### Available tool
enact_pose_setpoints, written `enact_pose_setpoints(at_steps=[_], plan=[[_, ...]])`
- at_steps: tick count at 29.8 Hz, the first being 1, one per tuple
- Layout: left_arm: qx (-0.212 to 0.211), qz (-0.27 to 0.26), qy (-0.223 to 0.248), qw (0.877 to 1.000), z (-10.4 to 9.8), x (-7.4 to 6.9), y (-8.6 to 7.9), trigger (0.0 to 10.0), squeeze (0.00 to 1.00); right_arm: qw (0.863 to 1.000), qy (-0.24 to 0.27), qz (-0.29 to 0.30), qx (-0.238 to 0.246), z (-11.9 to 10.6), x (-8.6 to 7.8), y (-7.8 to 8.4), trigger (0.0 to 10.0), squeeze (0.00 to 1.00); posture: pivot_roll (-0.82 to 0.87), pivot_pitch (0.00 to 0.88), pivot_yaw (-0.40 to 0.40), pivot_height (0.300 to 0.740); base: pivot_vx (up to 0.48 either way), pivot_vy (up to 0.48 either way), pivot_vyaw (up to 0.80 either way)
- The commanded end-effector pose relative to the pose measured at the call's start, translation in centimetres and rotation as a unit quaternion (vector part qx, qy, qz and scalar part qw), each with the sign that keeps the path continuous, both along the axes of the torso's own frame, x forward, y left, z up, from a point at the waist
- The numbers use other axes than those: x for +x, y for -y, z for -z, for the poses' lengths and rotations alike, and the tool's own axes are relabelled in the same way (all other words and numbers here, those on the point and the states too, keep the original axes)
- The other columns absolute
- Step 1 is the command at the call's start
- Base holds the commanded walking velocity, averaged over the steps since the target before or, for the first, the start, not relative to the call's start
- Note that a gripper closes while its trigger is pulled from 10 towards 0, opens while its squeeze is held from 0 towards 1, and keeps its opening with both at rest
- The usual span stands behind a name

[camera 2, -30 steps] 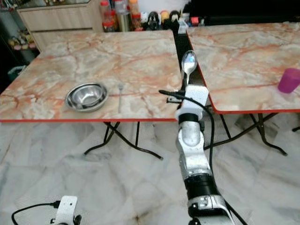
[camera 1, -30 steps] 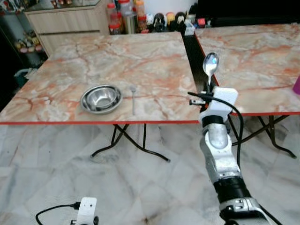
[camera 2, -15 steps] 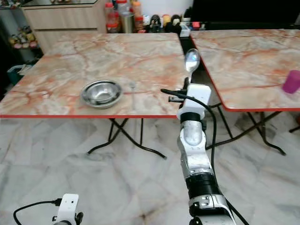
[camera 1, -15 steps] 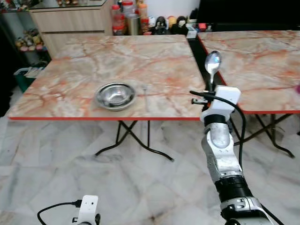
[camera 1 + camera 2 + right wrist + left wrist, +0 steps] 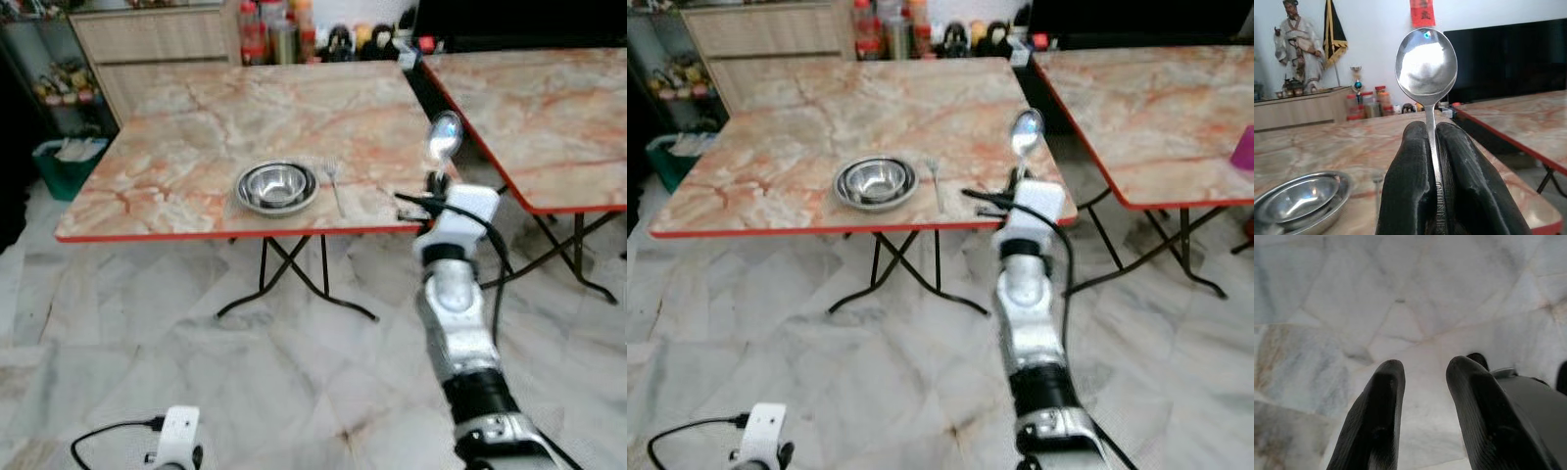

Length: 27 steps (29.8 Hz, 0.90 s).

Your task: Setting the table

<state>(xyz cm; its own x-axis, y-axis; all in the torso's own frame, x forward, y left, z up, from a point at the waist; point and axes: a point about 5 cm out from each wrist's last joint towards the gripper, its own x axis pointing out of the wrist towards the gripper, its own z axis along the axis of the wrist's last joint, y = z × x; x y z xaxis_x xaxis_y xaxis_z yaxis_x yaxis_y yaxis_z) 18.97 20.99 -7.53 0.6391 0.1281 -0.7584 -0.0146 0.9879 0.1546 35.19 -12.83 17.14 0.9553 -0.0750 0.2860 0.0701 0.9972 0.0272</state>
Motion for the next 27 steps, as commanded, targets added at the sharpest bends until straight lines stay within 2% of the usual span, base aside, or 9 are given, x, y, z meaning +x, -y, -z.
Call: enact_pose_setpoints(at_steps=[1, 15, 20, 27], plan=[[-0.001, 0.004, -0.009, 1.000, 0.26, -0.37, 0.23, 10.0, 0.00, 1.000, 0.004, 0.010, 0.000, -0.40, 0.12, 0.64, 10.0, 0.00, -0.01, 0.058, 0.046, 0.740, 0.000, 0.000, 0.00], [-0.001, 0.006, -0.013, 1.000, 0.36, -0.50, 0.40, 10.0, 0.00, 1.000, 0.007, 0.004, -0.014, -0.42, 0.03, 0.49, 10.0, 0.00, -0.01, 0.061, 0.044, 0.740, 0.278, 0.000, 0.00], [-0.002, 0.006, -0.013, 1.000, 0.37, -0.48, 0.49, 10.0, 0.00, 1.000, 0.006, -0.008, -0.025, -0.43, 0.01, 0.13, 10.0, 0.00, -0.01, 0.058, 0.042, 0.740, 0.305, 0.000, 0.72], [-0.003, 0.006, -0.013, 1.000, 0.38, -0.47, 0.56, 10.0, 0.00, 1.000, 0.004, -0.006, -0.015, -0.34, 0.00, 0.37, 10.0, 0.00, -0.01, 0.060, 0.040, 0.740, 0.306, 0.000, 0.00]])
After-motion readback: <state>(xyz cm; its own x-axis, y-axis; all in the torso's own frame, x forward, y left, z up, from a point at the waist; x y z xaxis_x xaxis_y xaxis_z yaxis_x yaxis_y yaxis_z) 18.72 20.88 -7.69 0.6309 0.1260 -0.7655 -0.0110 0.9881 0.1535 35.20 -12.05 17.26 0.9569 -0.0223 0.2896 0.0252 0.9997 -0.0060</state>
